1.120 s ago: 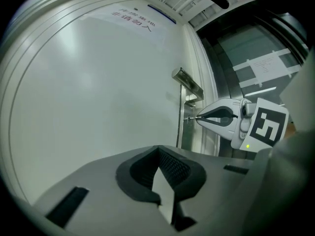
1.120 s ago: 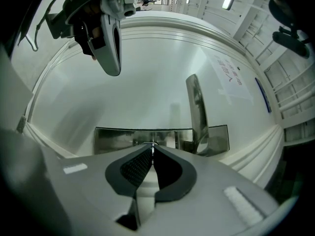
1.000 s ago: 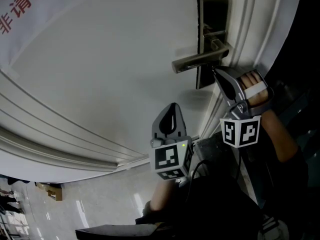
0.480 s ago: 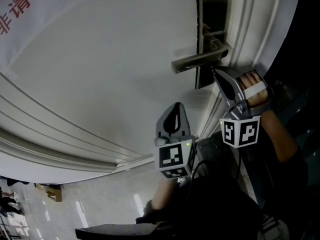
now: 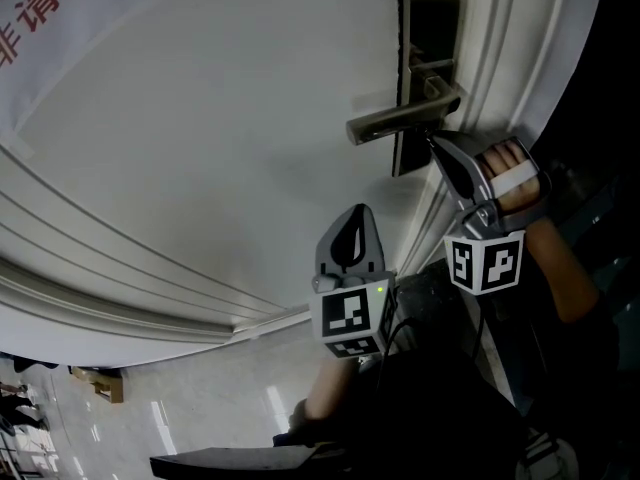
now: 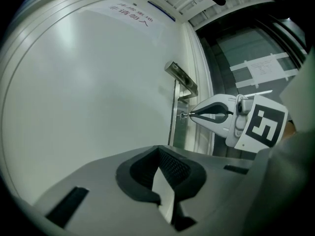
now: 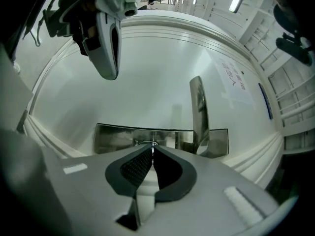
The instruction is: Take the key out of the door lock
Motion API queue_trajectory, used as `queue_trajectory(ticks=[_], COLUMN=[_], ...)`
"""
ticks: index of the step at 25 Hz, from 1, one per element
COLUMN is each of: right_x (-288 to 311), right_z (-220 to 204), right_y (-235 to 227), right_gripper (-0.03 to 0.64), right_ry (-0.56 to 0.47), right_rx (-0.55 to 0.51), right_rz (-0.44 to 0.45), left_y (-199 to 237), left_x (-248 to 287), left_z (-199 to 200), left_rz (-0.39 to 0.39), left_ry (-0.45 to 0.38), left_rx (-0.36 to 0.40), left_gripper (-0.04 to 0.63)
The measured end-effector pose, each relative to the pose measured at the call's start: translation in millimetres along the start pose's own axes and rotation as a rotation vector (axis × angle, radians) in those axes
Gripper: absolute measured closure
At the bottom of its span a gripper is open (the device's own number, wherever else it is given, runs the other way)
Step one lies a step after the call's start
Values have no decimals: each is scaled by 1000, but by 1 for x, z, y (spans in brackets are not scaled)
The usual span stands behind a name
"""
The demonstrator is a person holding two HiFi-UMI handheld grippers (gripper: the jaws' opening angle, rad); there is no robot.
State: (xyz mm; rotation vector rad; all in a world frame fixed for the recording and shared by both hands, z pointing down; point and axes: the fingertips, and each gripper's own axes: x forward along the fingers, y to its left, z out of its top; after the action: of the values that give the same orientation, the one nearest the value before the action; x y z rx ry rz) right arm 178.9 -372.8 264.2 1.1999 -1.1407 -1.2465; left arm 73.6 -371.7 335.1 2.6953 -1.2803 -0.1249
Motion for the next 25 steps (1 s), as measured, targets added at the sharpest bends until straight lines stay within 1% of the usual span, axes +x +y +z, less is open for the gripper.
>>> queue_trajectory(ticks=[2,6,15,25], right_x=[-2,-16,-14,-16], right_z=[0,-1,1,1], right_y=[0,0,1,1], right_gripper=[604,604,604,604], right_ry=[-4,-11,7,6], right_rx=[-13,-1,-11,1], right_rz=[2,-4,1,5], left_y=[-1,-1,-17,-17], left_x=[0,1,1,-4], left_z=[0,1,3,2], left_rz=[-3,-9,-40,-31], left_ry=[0,-3,-1,-2], left_rx=[-2,2,-4,-7], left_gripper=[595,595,595,595])
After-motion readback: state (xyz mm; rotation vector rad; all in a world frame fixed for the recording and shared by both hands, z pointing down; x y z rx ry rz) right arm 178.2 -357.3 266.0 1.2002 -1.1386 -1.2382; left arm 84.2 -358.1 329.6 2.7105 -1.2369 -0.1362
